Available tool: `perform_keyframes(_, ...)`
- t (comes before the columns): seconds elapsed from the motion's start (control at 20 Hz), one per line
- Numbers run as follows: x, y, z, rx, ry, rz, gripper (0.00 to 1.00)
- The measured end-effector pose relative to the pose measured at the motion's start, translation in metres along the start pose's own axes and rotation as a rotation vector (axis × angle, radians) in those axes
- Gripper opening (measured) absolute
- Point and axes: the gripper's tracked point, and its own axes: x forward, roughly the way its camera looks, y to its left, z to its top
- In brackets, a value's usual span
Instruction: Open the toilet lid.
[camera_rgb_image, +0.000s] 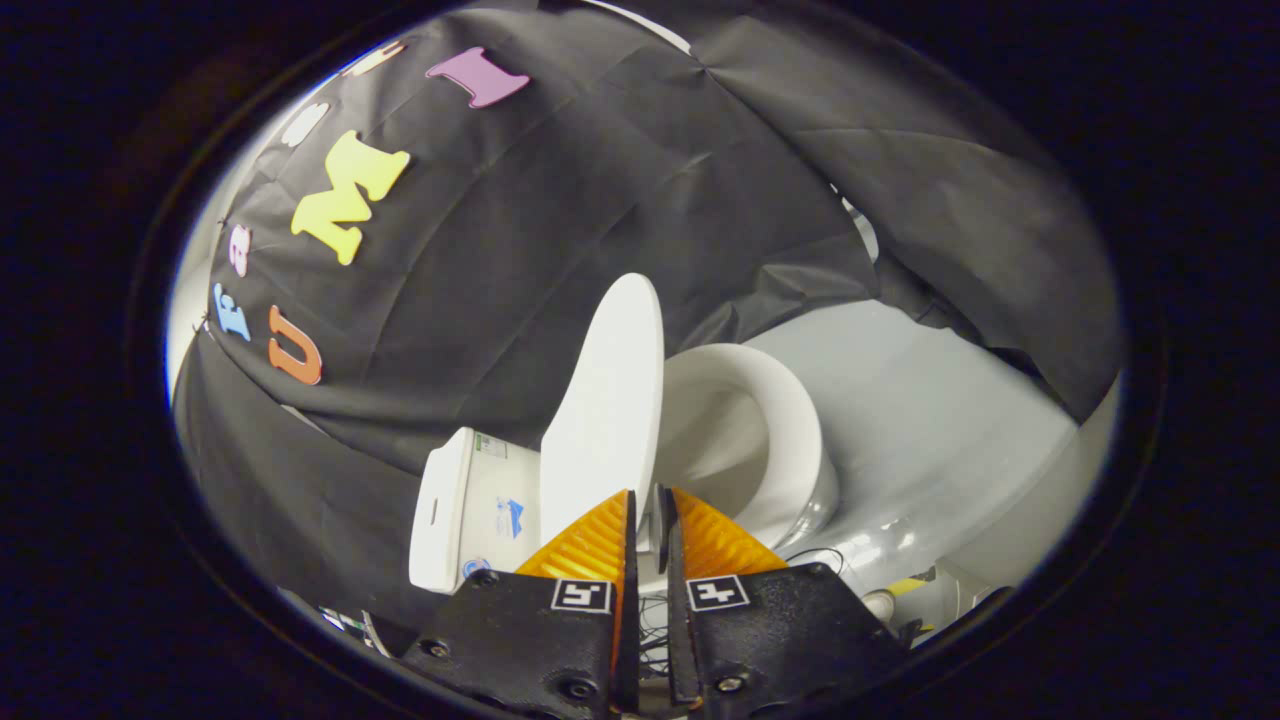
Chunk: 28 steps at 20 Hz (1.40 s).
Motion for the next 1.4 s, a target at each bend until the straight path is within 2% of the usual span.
perform_keyframes(0.45,-0.015,0.064,0.004,-0.139,-0.024,0.003,0.14)
perform_keyframes(1.05,-0.019,0.112,-0.005,-0.286,-0.049,-0.124,0.14)
perform_keyframes(1.4,-0.021,0.141,-0.01,-0.34,-0.074,-0.149,0.14)
